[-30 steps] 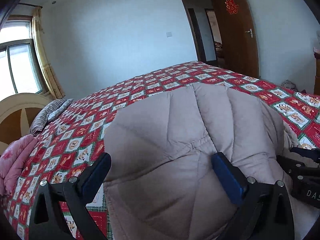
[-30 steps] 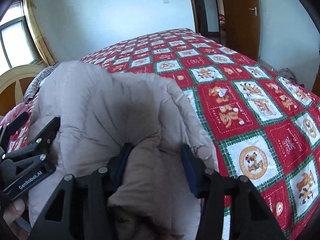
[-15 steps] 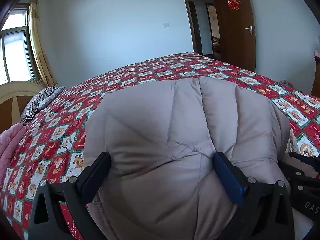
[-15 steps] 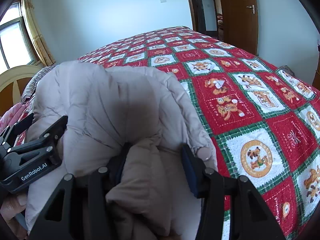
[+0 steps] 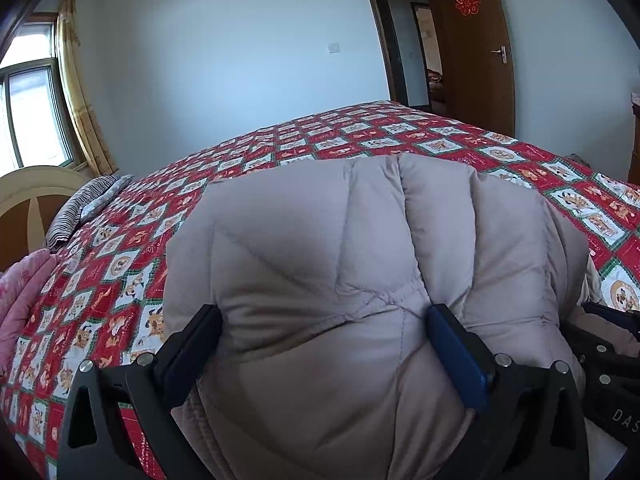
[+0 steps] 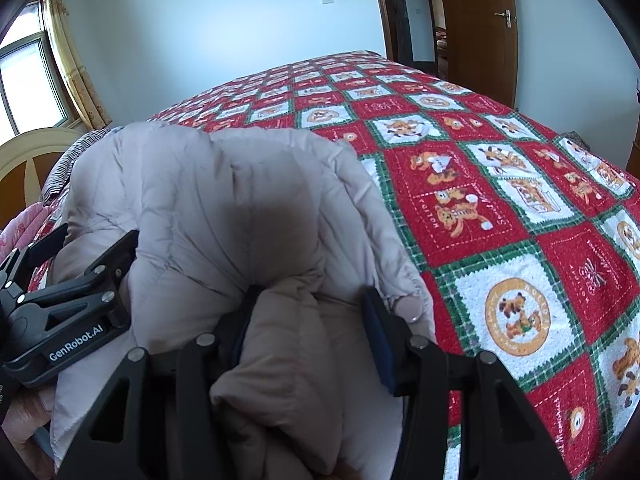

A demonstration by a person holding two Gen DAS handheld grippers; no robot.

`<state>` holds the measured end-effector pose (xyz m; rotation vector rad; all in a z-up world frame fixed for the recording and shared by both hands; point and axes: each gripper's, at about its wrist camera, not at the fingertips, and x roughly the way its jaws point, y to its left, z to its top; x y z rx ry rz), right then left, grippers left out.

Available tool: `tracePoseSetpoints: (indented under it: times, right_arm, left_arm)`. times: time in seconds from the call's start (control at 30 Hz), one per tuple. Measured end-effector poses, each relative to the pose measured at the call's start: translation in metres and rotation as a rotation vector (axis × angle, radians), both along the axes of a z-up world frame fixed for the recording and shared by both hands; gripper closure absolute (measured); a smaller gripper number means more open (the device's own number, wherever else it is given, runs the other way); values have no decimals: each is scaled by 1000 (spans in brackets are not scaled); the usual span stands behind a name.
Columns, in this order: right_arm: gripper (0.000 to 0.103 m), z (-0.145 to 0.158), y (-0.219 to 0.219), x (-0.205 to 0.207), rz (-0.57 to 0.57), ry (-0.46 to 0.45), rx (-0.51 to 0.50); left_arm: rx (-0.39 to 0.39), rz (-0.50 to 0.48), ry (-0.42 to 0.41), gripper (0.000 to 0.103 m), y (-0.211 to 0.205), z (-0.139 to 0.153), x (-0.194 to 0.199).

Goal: Fold large clothes
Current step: 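Grasp the beige jacket bundle with the left tool while the right tool grasps beside it, then lift the held jacket with both tools and fold it over onto itself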

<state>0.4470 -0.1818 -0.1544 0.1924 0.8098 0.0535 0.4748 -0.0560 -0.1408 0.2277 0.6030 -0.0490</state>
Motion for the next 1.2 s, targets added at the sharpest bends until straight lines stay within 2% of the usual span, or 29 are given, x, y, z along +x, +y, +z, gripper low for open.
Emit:
tracePoseSetpoints:
  times: [0.17, 0.23, 0.27, 0.33, 0.4, 0.47, 0.57, 0.7, 0.83, 0.9, 0.93, 1.0, 1.07, 1.1, 1.17, 1.2]
  right_arm:
    - [51, 4, -2, 5, 12, 32, -6]
    - [47, 20, -9, 5, -24, 64, 18]
    - [45, 28, -10, 4, -47, 59, 21]
    - [26, 53, -5, 2, -70, 10, 5]
    - [23, 66, 7, 10, -47, -3, 1]
    - [23, 63, 17, 24, -16, 7, 15]
    - [24, 39, 17, 38, -36, 46, -17]
    - [23, 21, 4, 31, -6, 47, 16]
    - [23, 19, 3, 16, 20, 14, -18]
    - [23, 17, 2, 9, 29, -3, -33]
    - [22, 18, 2, 7, 27, -12, -32]
    - [20, 20, -4, 0, 16, -45, -9]
    - [9, 21, -11, -10, -20, -88, -7]
    - [0, 21, -15, -13, -52, -100, -20]
    - [0, 17, -18, -12, -46, -89, -10]
    - [1, 11, -19, -6, -23, -41, 26]
  left_arm:
    - [5, 5, 4, 1, -1, -3, 2]
    - [17, 7, -3, 1, -3, -4, 1]
    - [15, 7, -4, 1, -2, -3, 0]
    - [7, 7, -4, 1, 0, -3, 0]
    - [5, 7, -8, 1, 0, -3, -2]
    - [3, 9, -15, 1, 1, -2, -3]
    - [-27, 12, -16, 1, 6, 0, -4]
    - [-78, -4, -12, 1, 14, 2, -6]
    - [-41, -14, -5, 1, 10, 5, -12]
    - [-15, 10, -23, 1, 15, 12, -22]
    - [-7, 52, -46, 1, 21, 16, -30]
    - [-42, 89, -77, 1, 39, 27, -45]
    - [-89, 97, -77, 1, 58, 30, -57]
    - [-120, 100, -49, 1, 69, 27, -59]
    - [-181, 89, 20, 1, 82, 14, -59]
    - [-219, 89, 63, 1, 87, 5, -56]
